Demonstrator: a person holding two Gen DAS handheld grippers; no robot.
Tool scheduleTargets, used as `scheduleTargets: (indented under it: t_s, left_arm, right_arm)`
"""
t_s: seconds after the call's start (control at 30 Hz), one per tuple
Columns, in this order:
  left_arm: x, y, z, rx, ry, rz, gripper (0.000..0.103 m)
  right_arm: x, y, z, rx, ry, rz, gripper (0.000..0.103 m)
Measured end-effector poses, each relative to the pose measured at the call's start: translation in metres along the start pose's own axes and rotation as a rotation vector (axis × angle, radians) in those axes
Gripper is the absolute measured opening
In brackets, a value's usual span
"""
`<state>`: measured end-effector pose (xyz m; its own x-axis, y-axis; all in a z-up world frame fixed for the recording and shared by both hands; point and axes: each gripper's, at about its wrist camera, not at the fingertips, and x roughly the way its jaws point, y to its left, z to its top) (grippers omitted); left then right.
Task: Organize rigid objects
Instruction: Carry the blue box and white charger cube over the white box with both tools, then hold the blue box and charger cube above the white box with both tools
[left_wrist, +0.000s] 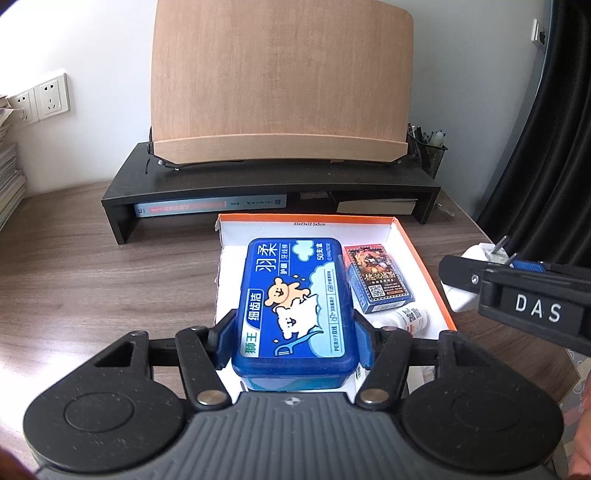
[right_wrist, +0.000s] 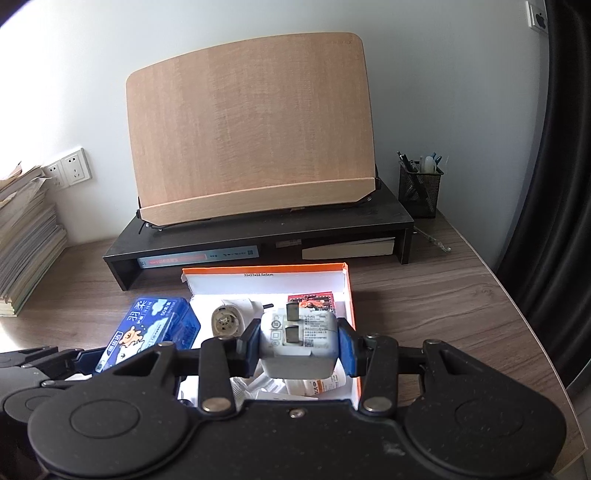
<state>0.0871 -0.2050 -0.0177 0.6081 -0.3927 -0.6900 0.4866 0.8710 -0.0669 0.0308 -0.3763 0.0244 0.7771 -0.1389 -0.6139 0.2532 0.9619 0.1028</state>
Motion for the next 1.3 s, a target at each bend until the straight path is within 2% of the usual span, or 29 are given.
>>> scheduleTargets:
  t_s: [1.3]
  left_arm:
    - [0.012, 0.003, -0.002, 0.005, 0.038, -0.024, 0.062]
  right_arm:
    - [0.024, 0.005, -0.005, -0.006, 0.04, -0.021, 0.051]
